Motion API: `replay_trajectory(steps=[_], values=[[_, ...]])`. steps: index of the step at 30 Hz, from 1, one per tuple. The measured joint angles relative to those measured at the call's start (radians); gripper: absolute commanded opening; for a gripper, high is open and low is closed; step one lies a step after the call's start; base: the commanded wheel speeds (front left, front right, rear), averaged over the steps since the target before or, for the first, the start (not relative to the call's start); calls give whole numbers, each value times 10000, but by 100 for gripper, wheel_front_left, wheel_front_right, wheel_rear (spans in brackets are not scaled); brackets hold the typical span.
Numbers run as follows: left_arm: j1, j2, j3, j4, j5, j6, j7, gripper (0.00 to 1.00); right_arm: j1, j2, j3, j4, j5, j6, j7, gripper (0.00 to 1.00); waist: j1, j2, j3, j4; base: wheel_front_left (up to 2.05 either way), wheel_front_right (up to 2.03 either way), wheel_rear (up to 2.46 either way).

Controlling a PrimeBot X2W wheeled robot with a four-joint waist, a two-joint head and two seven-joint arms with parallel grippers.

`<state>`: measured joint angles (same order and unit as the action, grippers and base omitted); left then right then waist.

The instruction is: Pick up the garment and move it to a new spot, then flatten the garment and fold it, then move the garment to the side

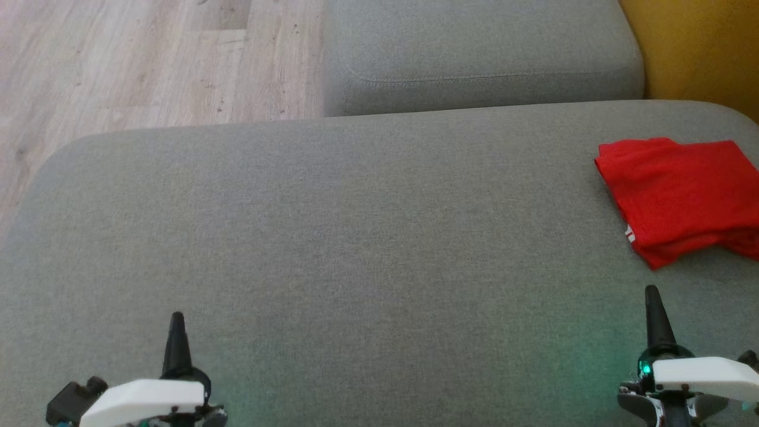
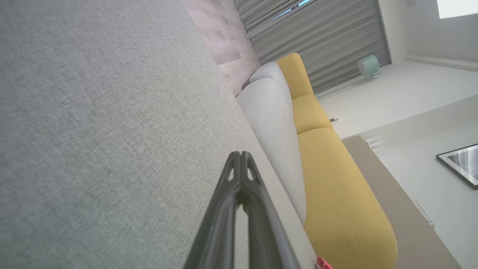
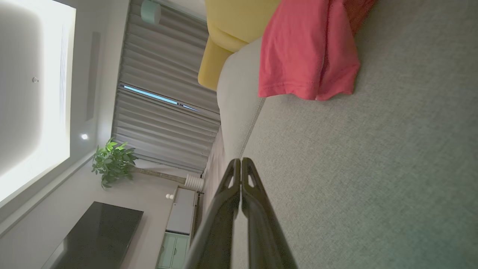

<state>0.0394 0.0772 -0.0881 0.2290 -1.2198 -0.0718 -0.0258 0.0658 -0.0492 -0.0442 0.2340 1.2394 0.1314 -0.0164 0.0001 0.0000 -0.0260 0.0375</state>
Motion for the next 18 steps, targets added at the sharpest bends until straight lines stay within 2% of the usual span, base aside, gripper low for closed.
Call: replay_trajectory(steps=[18], values=[[-476,-12,610,232,-2182,-267,527,0,-560,-15,-284,234,2033,0,493,0,0,0,154,-200,0,0,0]])
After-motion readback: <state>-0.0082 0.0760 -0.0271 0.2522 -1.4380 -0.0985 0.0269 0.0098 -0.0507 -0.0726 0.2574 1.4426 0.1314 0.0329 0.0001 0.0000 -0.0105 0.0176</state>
